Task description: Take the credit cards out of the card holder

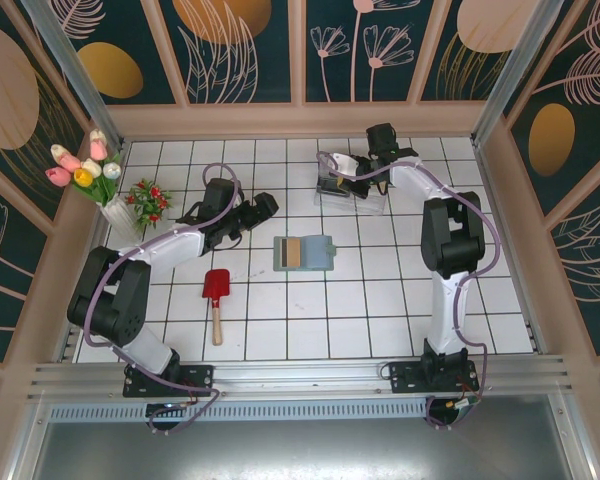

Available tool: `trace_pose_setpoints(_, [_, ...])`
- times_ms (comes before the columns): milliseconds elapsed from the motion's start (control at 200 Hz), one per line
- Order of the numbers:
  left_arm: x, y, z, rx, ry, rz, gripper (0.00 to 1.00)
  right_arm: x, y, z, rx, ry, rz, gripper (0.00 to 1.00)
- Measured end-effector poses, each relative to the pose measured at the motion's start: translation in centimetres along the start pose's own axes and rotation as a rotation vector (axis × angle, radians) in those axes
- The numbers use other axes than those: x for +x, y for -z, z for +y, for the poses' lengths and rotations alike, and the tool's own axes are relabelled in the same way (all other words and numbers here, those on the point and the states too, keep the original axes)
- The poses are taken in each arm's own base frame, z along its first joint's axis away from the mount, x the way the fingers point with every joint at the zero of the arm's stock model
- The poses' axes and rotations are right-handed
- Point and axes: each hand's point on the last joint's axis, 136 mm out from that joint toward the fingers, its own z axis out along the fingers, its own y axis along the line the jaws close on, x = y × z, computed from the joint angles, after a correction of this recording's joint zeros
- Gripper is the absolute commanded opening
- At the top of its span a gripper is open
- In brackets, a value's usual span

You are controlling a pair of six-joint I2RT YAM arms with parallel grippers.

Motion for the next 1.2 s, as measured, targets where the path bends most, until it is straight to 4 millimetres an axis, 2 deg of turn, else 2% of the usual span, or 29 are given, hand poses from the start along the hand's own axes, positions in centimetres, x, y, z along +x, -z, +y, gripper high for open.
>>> trace_pose_setpoints(245, [0.1,-0.1,0.1,-0.001,0.001,0.003,0.98,-0.3,-0.4,0.1,-0.018,-0.012,-0.029,0.09])
trace_pose_setpoints(320, [0.1,-0.1,0.1,0.0,0.001,0.006,0.98,-0.5,-0.4,0.1,-0.022,-0.018,-0.039,0.17])
trace_pose_setpoints(440, [0.1,-0.1,0.1,0.0,0.001,0.006,0.98,-0.4,-0.6,0.1,-0.024,-0.024,-0.041,0.2])
trace_pose_setpoints(821, [0.2,-0.1,0.0,0.005,0.001,0.012,0.99,-0.3,-0.5,-0.4,-0.01,-0.048,-0.044,0.24])
trace_pose_setpoints(1116, [0.4,-0.1,-0.2,0.014,0.001,0.022,0.98,-1.2,0.0,-1.5,0.018,-0.105,-0.066,0.22])
trace_pose_setpoints(1201, [0.5,-0.1,-0.1,0.013,0.001,0.024,0.98,-1.9,0.9,-1.9,0.041,-0.16,-0.081,0.21])
